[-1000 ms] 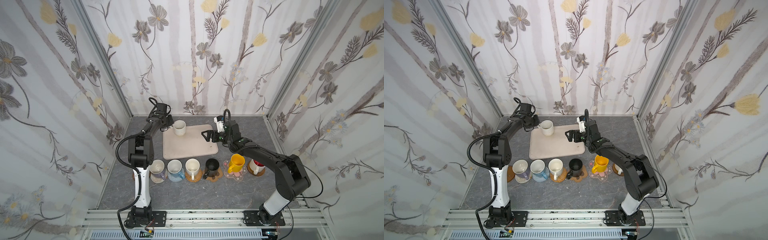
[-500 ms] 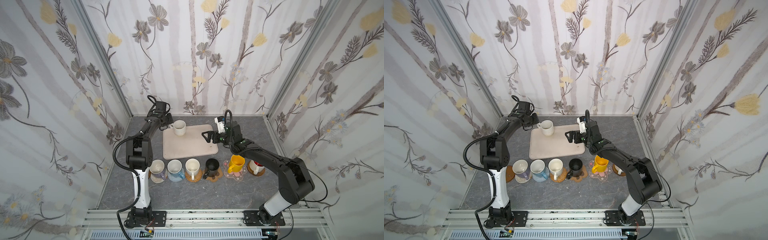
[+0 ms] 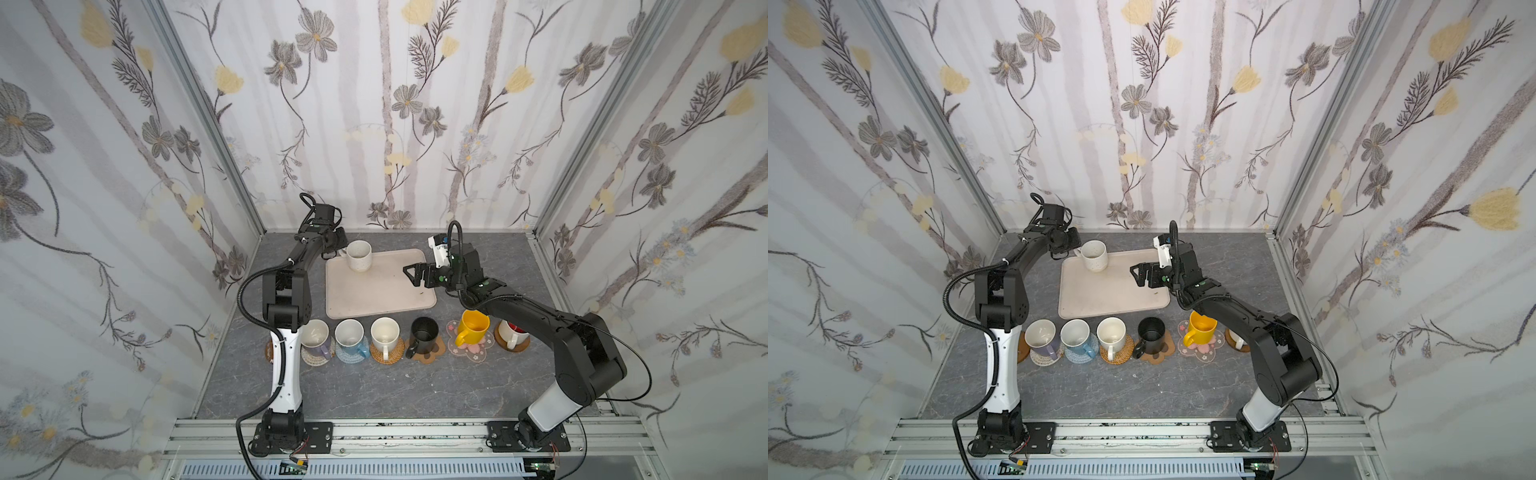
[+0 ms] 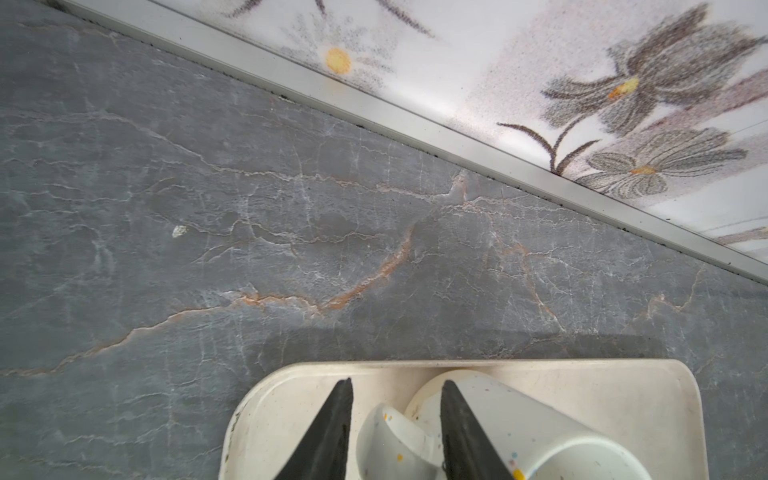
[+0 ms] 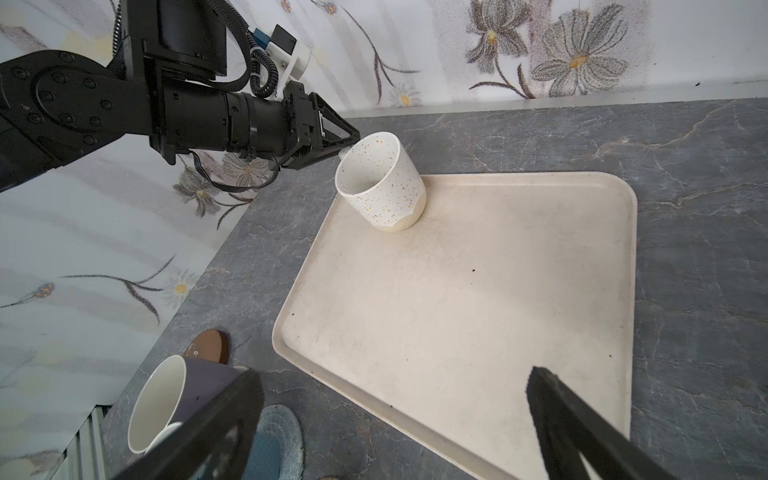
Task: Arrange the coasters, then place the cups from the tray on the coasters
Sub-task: 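Lower the left gripper around the speckled white mug's rim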
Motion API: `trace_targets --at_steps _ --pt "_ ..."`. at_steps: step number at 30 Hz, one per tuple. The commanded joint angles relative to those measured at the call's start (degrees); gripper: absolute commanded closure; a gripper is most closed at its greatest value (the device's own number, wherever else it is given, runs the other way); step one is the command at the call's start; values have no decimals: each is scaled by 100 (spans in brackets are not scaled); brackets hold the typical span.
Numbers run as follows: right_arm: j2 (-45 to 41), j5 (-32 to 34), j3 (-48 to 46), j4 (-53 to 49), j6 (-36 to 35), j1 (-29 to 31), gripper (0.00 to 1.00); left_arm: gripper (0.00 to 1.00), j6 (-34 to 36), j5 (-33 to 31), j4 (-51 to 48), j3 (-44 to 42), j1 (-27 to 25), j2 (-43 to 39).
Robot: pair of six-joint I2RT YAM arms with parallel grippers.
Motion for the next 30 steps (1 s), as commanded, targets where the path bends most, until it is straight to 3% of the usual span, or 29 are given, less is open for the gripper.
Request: trace_targets --at_steps 1,30 --pt "58 -23 48 57 -70 0 0 66 76 42 -60 -131 -2 -100" --pt "37 -239 -71 257 88 1 0 75 -170 -443 290 -2610 -385 -1681"
